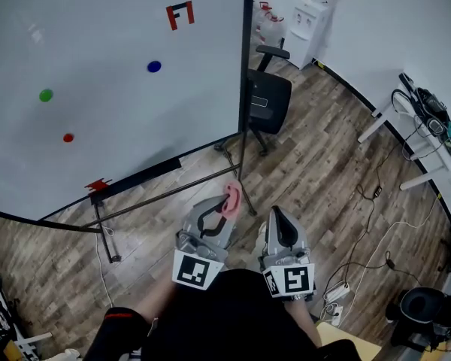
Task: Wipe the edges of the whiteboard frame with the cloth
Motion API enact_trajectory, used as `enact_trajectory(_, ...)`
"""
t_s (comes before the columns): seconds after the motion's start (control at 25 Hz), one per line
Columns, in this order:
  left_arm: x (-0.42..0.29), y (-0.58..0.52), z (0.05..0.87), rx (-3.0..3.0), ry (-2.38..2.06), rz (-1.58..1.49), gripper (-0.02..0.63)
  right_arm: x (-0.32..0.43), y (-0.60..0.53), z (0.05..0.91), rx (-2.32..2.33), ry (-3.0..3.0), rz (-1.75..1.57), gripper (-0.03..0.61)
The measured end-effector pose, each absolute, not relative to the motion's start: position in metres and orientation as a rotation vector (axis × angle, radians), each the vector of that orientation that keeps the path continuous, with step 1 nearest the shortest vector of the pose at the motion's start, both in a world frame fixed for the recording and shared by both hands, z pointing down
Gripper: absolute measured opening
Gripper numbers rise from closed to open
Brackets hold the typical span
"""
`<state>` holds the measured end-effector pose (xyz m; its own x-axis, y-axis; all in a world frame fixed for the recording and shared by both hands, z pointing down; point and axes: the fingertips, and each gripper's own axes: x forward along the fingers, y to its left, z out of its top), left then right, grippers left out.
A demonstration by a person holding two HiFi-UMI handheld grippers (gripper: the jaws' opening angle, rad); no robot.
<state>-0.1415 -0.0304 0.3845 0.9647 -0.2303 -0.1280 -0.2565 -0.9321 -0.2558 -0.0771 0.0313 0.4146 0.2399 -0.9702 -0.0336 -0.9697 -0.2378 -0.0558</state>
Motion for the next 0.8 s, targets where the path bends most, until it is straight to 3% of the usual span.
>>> enact_trajectory(0.8, -0.03, -0.129, 0.322, -2.577, 0.807, 0.112, 0.044, 0.049, -0.101, 0.379, -2.051, 2.318, 0.063, 0.002)
